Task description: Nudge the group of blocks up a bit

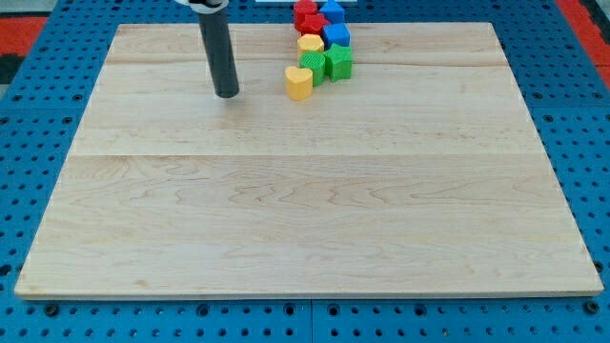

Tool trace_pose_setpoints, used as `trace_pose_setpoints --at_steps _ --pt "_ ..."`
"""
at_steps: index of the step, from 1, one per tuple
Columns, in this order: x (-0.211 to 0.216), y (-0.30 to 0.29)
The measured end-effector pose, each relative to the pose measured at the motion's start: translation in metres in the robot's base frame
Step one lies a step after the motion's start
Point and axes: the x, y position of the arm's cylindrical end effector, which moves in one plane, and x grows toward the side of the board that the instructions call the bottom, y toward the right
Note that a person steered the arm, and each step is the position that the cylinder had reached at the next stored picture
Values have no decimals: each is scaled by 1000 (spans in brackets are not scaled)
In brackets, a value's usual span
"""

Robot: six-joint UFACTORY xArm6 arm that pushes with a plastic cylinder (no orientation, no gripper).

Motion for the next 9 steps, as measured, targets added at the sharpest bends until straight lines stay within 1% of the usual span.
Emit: trace_pose_setpoints --at_steps 1,2,3,5,6,7,9 --pt "-3 14" --pt "-28 30" --pt "-34 44" --pt "-33 44" --pt "-9 44" --pt "7 56" --pt "12 68"
